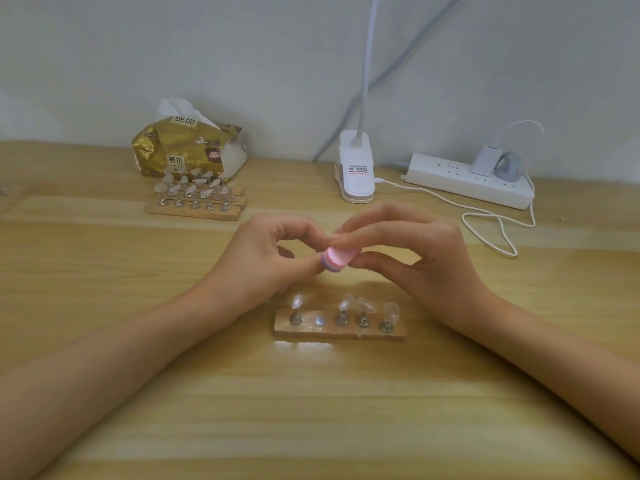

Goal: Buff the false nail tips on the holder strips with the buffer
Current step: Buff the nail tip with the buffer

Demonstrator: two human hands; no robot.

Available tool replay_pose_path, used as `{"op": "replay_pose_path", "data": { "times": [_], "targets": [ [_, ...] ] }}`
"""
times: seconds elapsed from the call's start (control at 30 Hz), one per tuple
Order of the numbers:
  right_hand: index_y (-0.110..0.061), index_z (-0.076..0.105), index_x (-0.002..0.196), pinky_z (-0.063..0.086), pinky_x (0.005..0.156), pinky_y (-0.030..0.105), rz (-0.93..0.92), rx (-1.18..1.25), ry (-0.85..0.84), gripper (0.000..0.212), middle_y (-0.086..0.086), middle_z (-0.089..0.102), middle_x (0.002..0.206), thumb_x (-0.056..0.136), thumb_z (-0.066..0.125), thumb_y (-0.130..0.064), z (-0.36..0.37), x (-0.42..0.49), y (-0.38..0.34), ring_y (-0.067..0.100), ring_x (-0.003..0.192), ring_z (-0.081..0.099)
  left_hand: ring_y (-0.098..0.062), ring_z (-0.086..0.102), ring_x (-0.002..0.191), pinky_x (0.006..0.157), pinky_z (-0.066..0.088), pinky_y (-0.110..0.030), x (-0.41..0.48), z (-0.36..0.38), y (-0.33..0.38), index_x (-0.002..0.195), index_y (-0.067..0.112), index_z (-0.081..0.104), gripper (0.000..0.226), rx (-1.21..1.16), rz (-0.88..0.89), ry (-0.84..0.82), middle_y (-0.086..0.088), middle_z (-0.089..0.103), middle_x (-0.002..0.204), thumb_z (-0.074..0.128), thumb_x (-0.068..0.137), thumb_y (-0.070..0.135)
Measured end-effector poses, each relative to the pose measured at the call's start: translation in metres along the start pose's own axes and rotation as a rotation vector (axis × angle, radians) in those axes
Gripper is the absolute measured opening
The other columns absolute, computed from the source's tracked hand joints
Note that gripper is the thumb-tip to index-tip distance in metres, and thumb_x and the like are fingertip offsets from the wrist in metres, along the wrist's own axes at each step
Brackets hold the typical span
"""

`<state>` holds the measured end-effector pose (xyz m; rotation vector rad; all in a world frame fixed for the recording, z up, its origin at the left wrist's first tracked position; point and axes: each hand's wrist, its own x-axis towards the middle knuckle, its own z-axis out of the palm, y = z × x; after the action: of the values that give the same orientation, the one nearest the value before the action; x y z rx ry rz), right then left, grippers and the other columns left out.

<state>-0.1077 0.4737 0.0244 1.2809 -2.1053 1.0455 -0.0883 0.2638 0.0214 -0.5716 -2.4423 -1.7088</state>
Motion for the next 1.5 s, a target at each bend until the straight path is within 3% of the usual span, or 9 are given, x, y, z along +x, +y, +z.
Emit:
{"op": "replay_pose_path", "data": {
  "times": [0.27, 0.4, 0.53, 0.67, 0.8, 0.93, 1.07, 1.3, 1.5],
  "targets": [
    [-0.004, 0.075, 0.105, 0.056, 0.086, 0.03, 0.016, -0.007, 0.004, 0.022, 0.008, 0.071, 0.101, 0.084, 0.076, -0.001, -0.0006, -0.0005, 0.002, 0.017, 0.096, 0.069, -0.004, 0.037, 0.038, 0.04, 0.029, -0.013, -0.0007, 0.0009, -0.0003, 0.071, 0.023, 0.071, 0.011, 0.014, -0.004, -0.009, 0.021, 0.064, 0.059, 0.078, 0.076, 0.031],
    [-0.004, 0.074, 0.107, 0.058, 0.084, 0.04, 0.162, 0.061, 0.066, 0.024, 0.014, 0.069, 0.102, 0.084, 0.074, 0.004, -0.0041, 0.0017, 0.0062, 0.026, 0.096, 0.069, -0.009, 0.04, 0.041, 0.039, 0.032, -0.015, 0.0021, 0.0, -0.0027, 0.073, 0.023, 0.073, 0.01, 0.005, -0.011, -0.015, 0.016, 0.073, 0.079, 0.079, 0.08, 0.02],
    [-0.004, 0.075, 0.105, 0.057, 0.085, 0.031, -0.026, -0.001, -0.02, 0.021, 0.01, 0.071, 0.102, 0.084, 0.076, 0.0, 0.0014, 0.0001, 0.0002, 0.019, 0.096, 0.069, -0.007, 0.041, 0.041, 0.04, 0.03, -0.016, 0.0006, -0.0004, -0.0018, 0.073, 0.025, 0.073, 0.016, 0.015, -0.005, -0.022, 0.016, 0.069, 0.071, 0.083, 0.073, 0.037],
    [-0.004, 0.073, 0.107, 0.059, 0.079, 0.041, 0.175, 0.074, 0.071, 0.025, 0.014, 0.069, 0.101, 0.084, 0.074, 0.005, -0.0044, 0.0012, 0.0064, 0.026, 0.095, 0.068, -0.001, 0.045, 0.042, 0.041, 0.032, -0.011, 0.002, 0.0004, -0.0028, 0.072, 0.025, 0.073, 0.012, -0.006, 0.012, -0.009, 0.013, 0.073, 0.079, 0.079, 0.08, 0.019],
    [-0.005, 0.074, 0.105, 0.056, 0.08, 0.031, -0.022, 0.037, -0.026, 0.021, 0.01, 0.071, 0.101, 0.085, 0.075, -0.001, 0.0029, 0.0002, -0.0025, 0.02, 0.093, 0.069, -0.011, 0.041, 0.043, 0.042, 0.03, -0.017, 0.0013, -0.0007, -0.0029, 0.068, 0.029, 0.071, 0.013, 0.012, -0.005, -0.013, 0.017, 0.067, 0.069, 0.081, 0.075, 0.033],
    [-0.005, 0.074, 0.106, 0.058, 0.078, 0.04, 0.16, 0.071, 0.099, 0.023, 0.012, 0.069, 0.101, 0.084, 0.074, 0.003, -0.0046, 0.0012, 0.0044, 0.022, 0.092, 0.069, -0.008, 0.042, 0.042, 0.04, 0.033, -0.016, 0.0026, 0.0, -0.0037, 0.074, 0.025, 0.074, 0.008, -0.012, -0.007, -0.014, 0.014, 0.074, 0.083, 0.079, 0.079, 0.025],
    [-0.004, 0.075, 0.104, 0.055, 0.083, 0.03, -0.048, 0.006, -0.044, 0.02, 0.011, 0.071, 0.1, 0.085, 0.075, 0.0, 0.0031, -0.0003, -0.0026, 0.021, 0.094, 0.069, -0.01, 0.041, 0.043, 0.041, 0.032, -0.017, 0.0023, -0.0013, -0.0035, 0.07, 0.029, 0.072, 0.011, 0.004, -0.01, -0.027, 0.017, 0.068, 0.07, 0.081, 0.076, 0.03],
    [-0.004, 0.075, 0.101, 0.058, 0.08, 0.032, 0.107, 0.106, 0.02, 0.017, 0.009, 0.069, 0.096, 0.084, 0.075, -0.002, -0.0021, 0.0012, -0.0009, 0.017, 0.089, 0.069, -0.012, 0.046, 0.045, 0.041, 0.034, -0.017, 0.0036, 0.0002, -0.0052, 0.074, 0.026, 0.073, 0.01, 0.04, -0.007, -0.013, 0.015, 0.071, 0.077, 0.077, 0.082, 0.022],
    [-0.005, 0.074, 0.098, 0.057, 0.086, 0.038, 0.098, 0.035, -0.065, 0.014, 0.004, 0.07, 0.112, 0.085, 0.077, -0.009, -0.0032, -0.0003, 0.0009, 0.018, 0.111, 0.065, -0.007, 0.043, 0.043, 0.041, 0.035, -0.016, 0.004, 0.0019, -0.0042, 0.075, 0.026, 0.075, 0.012, 0.045, -0.068, 0.02, 0.018, 0.071, 0.078, 0.083, 0.071, 0.036]
  ]
}}
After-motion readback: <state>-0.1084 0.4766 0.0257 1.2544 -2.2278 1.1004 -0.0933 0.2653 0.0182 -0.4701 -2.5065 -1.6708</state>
